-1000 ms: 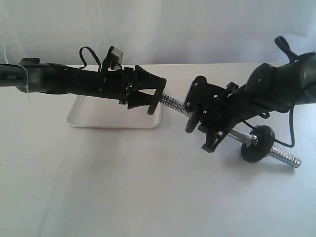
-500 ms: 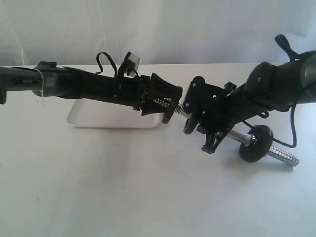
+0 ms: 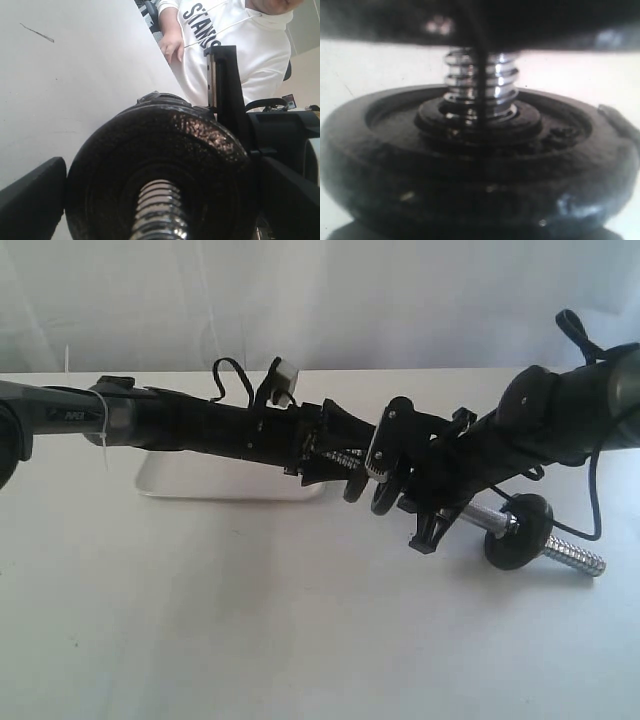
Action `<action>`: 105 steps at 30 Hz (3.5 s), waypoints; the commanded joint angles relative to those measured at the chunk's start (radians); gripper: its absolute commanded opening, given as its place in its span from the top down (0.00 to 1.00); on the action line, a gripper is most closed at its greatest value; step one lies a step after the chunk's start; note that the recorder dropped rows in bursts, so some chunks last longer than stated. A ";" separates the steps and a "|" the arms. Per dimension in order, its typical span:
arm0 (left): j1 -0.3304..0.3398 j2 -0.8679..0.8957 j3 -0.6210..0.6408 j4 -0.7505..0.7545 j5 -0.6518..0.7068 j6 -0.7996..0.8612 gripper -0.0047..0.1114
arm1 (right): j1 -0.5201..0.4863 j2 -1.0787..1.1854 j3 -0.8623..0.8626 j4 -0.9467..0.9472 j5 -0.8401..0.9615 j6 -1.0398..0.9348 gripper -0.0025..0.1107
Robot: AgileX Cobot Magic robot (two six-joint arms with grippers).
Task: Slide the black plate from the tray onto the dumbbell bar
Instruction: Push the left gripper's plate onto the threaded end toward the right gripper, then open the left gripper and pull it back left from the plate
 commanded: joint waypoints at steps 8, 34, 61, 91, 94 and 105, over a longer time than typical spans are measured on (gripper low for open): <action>-0.010 -0.014 -0.001 -0.026 0.093 -0.006 0.51 | -0.004 -0.057 -0.033 0.037 -0.135 0.012 0.98; 0.022 -0.017 -0.003 -0.008 0.081 -0.061 0.19 | -0.004 -0.057 -0.033 0.037 -0.138 0.012 0.98; 0.047 -0.019 -0.005 -0.039 0.170 -0.046 0.05 | -0.004 -0.057 -0.033 0.037 -0.138 0.012 0.98; 0.187 -0.019 -0.005 0.082 0.196 -0.050 0.06 | -0.004 -0.057 -0.033 0.034 -0.134 0.009 0.98; 0.212 -0.019 -0.005 0.120 0.196 -0.074 0.11 | -0.004 -0.057 -0.033 0.021 -0.134 0.002 0.98; 0.316 -0.042 -0.005 0.199 0.196 -0.096 0.96 | -0.004 -0.057 -0.033 0.019 -0.122 0.002 0.98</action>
